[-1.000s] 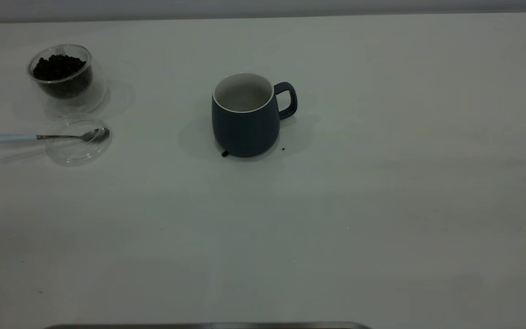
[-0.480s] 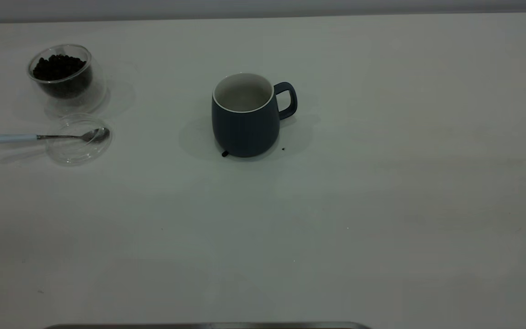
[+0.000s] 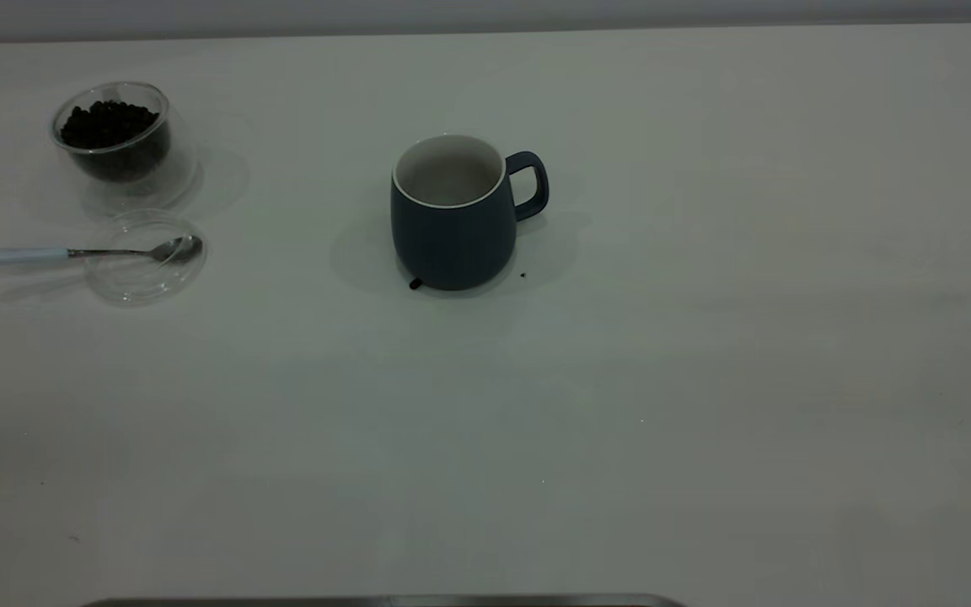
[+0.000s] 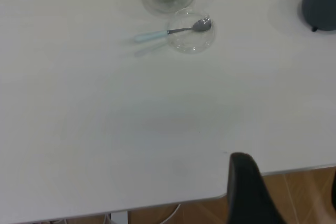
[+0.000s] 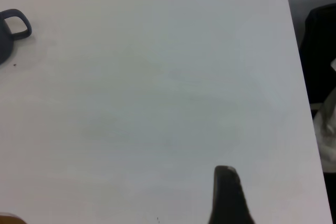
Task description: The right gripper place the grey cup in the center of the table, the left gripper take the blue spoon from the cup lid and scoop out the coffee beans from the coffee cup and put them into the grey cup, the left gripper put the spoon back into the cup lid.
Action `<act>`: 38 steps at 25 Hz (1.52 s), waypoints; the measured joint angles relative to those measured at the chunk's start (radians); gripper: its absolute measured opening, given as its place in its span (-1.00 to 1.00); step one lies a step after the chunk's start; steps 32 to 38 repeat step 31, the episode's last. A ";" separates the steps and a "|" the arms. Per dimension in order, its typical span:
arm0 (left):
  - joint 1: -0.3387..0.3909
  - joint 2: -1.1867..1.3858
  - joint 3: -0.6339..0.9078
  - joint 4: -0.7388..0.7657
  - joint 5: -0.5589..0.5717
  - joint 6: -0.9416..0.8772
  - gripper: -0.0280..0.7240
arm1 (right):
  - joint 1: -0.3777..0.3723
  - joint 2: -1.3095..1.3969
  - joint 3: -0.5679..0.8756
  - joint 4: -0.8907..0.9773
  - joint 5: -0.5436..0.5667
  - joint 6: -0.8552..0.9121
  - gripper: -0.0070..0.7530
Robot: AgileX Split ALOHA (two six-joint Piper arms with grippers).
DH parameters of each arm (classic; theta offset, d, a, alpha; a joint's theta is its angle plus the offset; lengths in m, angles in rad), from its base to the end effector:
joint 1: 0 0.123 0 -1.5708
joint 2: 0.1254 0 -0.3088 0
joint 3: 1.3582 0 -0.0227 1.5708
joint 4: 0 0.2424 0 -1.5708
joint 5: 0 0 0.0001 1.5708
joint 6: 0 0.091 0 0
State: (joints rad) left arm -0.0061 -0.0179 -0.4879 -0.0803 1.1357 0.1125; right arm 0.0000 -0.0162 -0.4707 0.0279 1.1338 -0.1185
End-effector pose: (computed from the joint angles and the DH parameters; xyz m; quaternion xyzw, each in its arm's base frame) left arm -0.0410 -0.0064 0.2636 0.0547 0.8683 -0.0138 0.4927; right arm -0.0387 0.0023 0.2590 -0.0528 0.8732 -0.0148 0.4842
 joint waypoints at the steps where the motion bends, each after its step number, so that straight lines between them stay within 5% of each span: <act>1: 0.000 0.000 0.000 0.000 0.000 0.000 0.27 | 0.000 0.000 0.000 0.000 0.000 0.000 0.23; 38: 0.000 0.000 0.000 0.000 0.000 0.001 0.27 | 0.000 0.000 0.000 -0.016 0.000 -0.003 0.23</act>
